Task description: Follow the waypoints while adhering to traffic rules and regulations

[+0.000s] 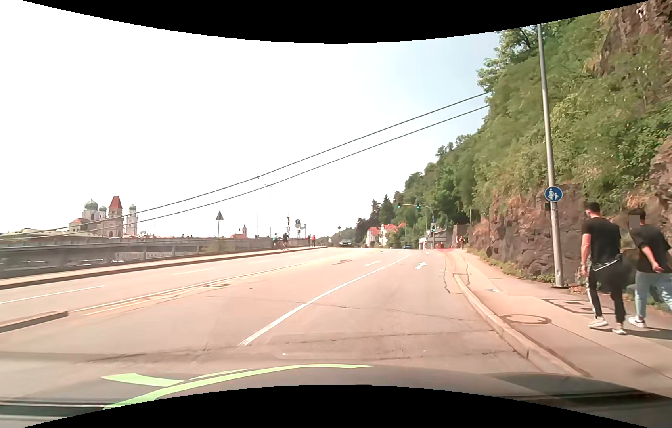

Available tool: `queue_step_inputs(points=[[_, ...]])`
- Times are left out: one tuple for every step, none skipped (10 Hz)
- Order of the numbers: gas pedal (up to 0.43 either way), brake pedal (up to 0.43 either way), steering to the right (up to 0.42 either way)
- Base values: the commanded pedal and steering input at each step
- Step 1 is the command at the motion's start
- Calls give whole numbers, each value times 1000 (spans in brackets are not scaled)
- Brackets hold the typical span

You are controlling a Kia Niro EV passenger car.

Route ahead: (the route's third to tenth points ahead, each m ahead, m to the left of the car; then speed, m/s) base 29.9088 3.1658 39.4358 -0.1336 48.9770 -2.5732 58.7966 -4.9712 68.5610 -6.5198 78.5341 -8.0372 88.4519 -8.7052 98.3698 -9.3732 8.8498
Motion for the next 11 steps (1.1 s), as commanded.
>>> queue_step_inputs(points=[[98,0,117],[110,0,116],[110,0,115],[110,0,111],[118,0,102],[118,0,95],[130,0,91],[130,0,87],[130,0,85],[130,0,82],[138,0,78]])
